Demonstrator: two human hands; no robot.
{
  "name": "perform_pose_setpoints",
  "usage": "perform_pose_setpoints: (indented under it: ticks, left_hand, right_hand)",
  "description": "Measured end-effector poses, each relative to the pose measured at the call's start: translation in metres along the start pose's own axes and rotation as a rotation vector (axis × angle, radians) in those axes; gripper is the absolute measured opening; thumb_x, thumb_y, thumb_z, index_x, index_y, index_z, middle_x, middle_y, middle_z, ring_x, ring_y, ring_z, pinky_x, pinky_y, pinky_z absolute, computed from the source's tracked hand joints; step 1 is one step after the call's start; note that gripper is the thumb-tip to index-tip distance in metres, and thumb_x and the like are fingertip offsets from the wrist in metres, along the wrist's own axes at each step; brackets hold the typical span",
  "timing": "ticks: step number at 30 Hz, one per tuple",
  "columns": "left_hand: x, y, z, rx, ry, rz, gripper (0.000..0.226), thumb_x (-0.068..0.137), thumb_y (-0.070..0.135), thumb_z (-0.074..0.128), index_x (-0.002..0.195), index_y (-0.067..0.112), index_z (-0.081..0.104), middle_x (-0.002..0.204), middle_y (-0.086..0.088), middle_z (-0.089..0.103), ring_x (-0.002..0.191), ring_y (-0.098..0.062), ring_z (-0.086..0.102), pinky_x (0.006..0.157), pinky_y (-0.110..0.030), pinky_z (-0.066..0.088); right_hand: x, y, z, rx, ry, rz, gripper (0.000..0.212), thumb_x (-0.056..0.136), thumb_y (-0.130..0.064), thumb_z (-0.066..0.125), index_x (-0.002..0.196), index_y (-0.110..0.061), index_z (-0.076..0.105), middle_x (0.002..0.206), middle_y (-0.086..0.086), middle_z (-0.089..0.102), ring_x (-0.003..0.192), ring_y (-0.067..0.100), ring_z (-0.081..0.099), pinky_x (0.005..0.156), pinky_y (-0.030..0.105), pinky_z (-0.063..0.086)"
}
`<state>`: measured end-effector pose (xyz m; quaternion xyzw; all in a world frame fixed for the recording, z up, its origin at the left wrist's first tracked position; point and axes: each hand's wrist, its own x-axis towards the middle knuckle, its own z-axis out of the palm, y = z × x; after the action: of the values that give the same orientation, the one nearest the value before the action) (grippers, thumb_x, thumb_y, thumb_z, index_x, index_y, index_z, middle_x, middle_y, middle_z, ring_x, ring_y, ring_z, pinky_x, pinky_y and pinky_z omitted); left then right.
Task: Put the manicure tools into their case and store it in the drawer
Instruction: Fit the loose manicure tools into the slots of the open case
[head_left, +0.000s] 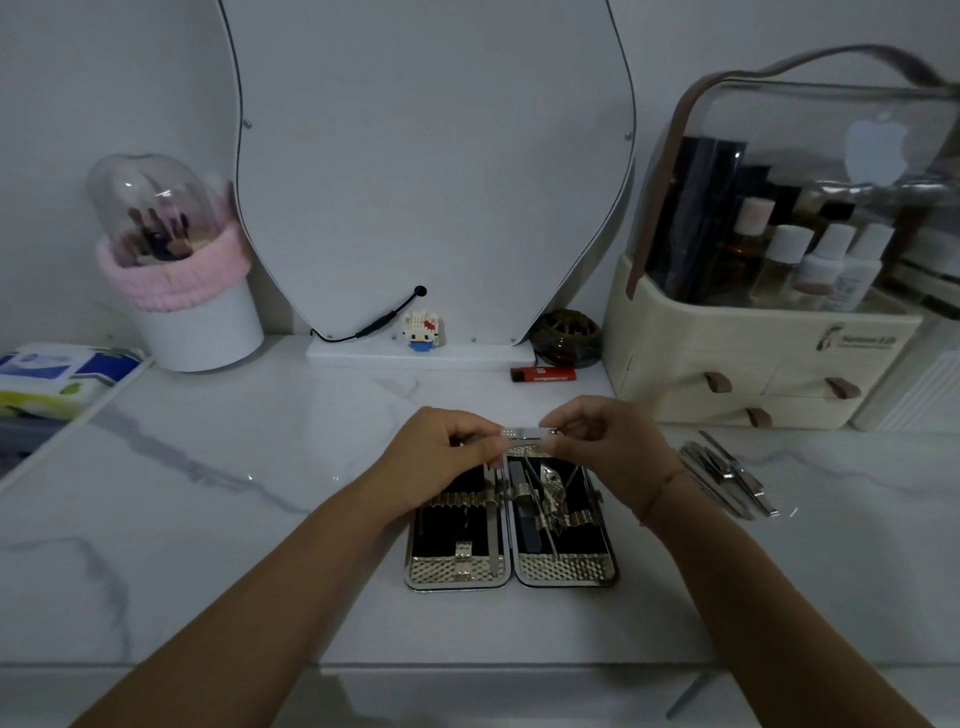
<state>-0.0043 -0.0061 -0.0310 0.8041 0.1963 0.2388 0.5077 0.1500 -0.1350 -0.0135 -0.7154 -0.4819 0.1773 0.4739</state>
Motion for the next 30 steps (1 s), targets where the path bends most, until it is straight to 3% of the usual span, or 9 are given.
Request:
perform_pose_setpoints:
  ticks: [4, 8, 12, 17, 21, 26, 30]
  left_hand:
    - [-0.001, 0.000, 0.001, 0.026, -0.003, -0.011, 0.007, 0.081, 0.020, 0.070, 0.084, 0.022, 0.076, 0.070, 0.002, 0.071, 0.069, -0.010, 0.062, 0.077, -0.036, 0.052]
    - [-0.002, 0.004, 0.002, 0.002, 0.001, -0.021, 0.020, 0.083, 0.020, 0.067, 0.067, 0.031, 0.072, 0.060, 0.007, 0.066, 0.061, -0.008, 0.057, 0.068, -0.031, 0.048]
    - [-0.005, 0.010, 0.000, -0.026, 0.014, -0.058, 0.026, 0.086, 0.021, 0.065, 0.061, 0.030, 0.067, 0.053, 0.010, 0.059, 0.053, -0.003, 0.050, 0.059, -0.020, 0.040]
    - [-0.008, 0.012, -0.007, -0.144, 0.008, -0.166, 0.028, 0.085, 0.020, 0.065, 0.057, 0.025, 0.070, 0.057, 0.004, 0.059, 0.061, -0.011, 0.052, 0.069, -0.029, 0.042]
    - [-0.011, 0.016, -0.012, -0.065, 0.012, -0.151, 0.033, 0.085, 0.021, 0.065, 0.052, 0.027, 0.068, 0.053, 0.007, 0.057, 0.058, -0.010, 0.050, 0.067, -0.027, 0.040]
    - [-0.021, 0.018, -0.019, -0.074, 0.069, -0.149, 0.024, 0.085, 0.020, 0.065, 0.061, 0.016, 0.068, 0.055, 0.004, 0.057, 0.058, -0.007, 0.052, 0.065, -0.018, 0.043]
    - [-0.033, 0.017, -0.028, -0.059, -0.012, -0.158, 0.018, 0.086, 0.019, 0.063, 0.072, 0.012, 0.072, 0.054, 0.008, 0.057, 0.055, 0.000, 0.051, 0.061, -0.011, 0.039]
  right_hand:
    - [0.000, 0.006, 0.009, 0.107, 0.002, 0.066, 0.007, 0.073, -0.011, 0.073, 0.079, -0.013, 0.070, 0.064, -0.004, 0.066, 0.055, 0.000, 0.058, 0.058, 0.012, 0.049]
    - [0.000, 0.004, 0.011, 0.151, -0.009, 0.061, 0.004, 0.078, -0.012, 0.069, 0.081, -0.011, 0.068, 0.059, -0.010, 0.064, 0.051, -0.005, 0.056, 0.055, 0.009, 0.045]
    - [0.002, -0.010, 0.009, 0.013, -0.055, -0.086, 0.012, 0.079, -0.015, 0.068, 0.082, -0.027, 0.068, 0.077, -0.010, 0.067, 0.067, -0.002, 0.060, 0.064, 0.009, 0.048]
    - [0.001, -0.017, 0.012, 0.095, -0.037, -0.079, 0.016, 0.080, -0.011, 0.066, 0.070, -0.023, 0.063, 0.072, -0.007, 0.059, 0.066, 0.008, 0.053, 0.069, 0.024, 0.046]
    - [-0.009, -0.018, 0.023, -0.099, 0.109, -0.127, 0.021, 0.073, -0.023, 0.073, 0.065, -0.028, 0.054, 0.066, -0.007, 0.050, 0.060, 0.007, 0.043, 0.059, 0.018, 0.040]
    - [-0.025, -0.025, 0.031, -0.054, 0.237, -0.095, 0.006, 0.079, -0.020, 0.068, 0.074, -0.018, 0.064, 0.069, -0.001, 0.066, 0.062, 0.012, 0.060, 0.062, 0.021, 0.053]
    - [-0.041, -0.026, 0.029, 0.209, 0.214, -0.060, 0.012, 0.081, -0.009, 0.065, 0.076, -0.019, 0.069, 0.058, -0.005, 0.067, 0.052, 0.008, 0.057, 0.053, 0.020, 0.051]
